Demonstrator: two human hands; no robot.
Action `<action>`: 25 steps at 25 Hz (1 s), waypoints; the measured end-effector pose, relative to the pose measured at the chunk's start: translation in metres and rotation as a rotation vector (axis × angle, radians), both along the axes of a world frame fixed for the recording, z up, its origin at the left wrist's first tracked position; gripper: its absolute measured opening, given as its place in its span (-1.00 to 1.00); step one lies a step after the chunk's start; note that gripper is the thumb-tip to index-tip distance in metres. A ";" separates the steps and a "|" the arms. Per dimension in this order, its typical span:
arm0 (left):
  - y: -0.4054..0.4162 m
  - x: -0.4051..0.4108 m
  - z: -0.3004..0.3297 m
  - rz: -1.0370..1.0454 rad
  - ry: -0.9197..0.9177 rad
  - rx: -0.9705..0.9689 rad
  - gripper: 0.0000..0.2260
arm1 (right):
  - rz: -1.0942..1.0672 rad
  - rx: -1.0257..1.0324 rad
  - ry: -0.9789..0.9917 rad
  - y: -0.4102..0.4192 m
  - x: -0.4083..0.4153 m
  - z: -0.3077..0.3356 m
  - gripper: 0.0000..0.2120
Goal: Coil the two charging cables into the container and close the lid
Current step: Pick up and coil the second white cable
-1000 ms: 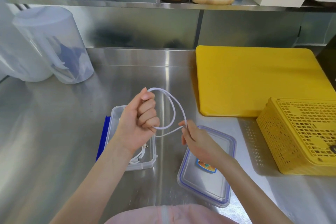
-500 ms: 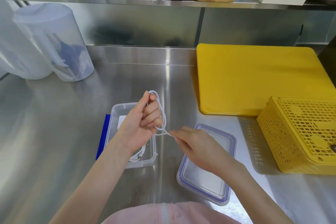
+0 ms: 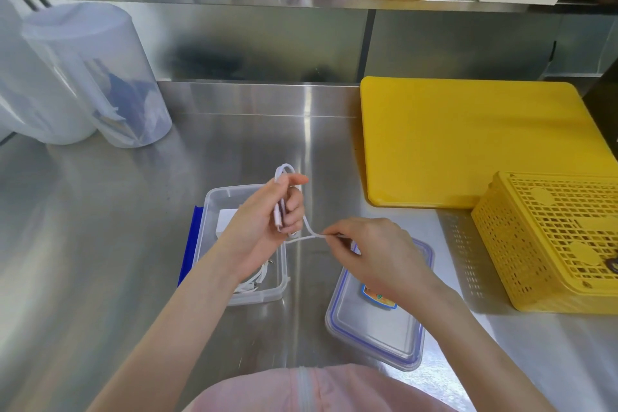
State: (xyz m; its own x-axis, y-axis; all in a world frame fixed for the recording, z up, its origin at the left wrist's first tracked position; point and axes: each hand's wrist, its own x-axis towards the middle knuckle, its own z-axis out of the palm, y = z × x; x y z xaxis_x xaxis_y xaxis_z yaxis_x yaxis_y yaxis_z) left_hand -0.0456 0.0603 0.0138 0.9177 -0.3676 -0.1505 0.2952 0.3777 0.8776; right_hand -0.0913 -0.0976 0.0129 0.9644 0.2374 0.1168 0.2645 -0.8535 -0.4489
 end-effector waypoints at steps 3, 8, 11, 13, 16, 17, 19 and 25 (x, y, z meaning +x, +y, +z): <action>-0.009 -0.006 0.000 -0.030 -0.010 0.046 -0.71 | 0.070 0.007 0.008 0.004 0.001 0.002 -0.77; -0.020 -0.014 -0.002 -0.129 -0.157 0.400 -0.70 | 0.098 0.152 0.117 0.000 0.000 0.009 -0.88; -0.019 -0.015 -0.002 -0.105 -0.256 0.646 -0.68 | 0.092 0.262 0.173 -0.004 0.004 0.014 -0.88; -0.017 -0.017 0.000 -0.153 -0.292 0.725 -0.67 | 0.034 0.330 0.153 -0.008 0.008 0.017 -0.88; -0.016 -0.018 0.004 -0.221 -0.264 0.676 -0.70 | -0.050 0.424 0.120 -0.012 0.011 0.022 -0.83; -0.016 -0.017 0.006 -0.235 -0.236 0.618 -0.70 | -0.055 0.449 0.119 -0.013 0.012 0.023 -0.83; -0.014 -0.017 0.007 -0.270 -0.200 0.503 -0.67 | -0.045 0.496 0.122 -0.015 0.014 0.022 -0.84; -0.007 -0.018 0.007 -0.330 0.060 0.199 -0.62 | 0.092 0.530 0.163 -0.013 0.017 0.020 -0.77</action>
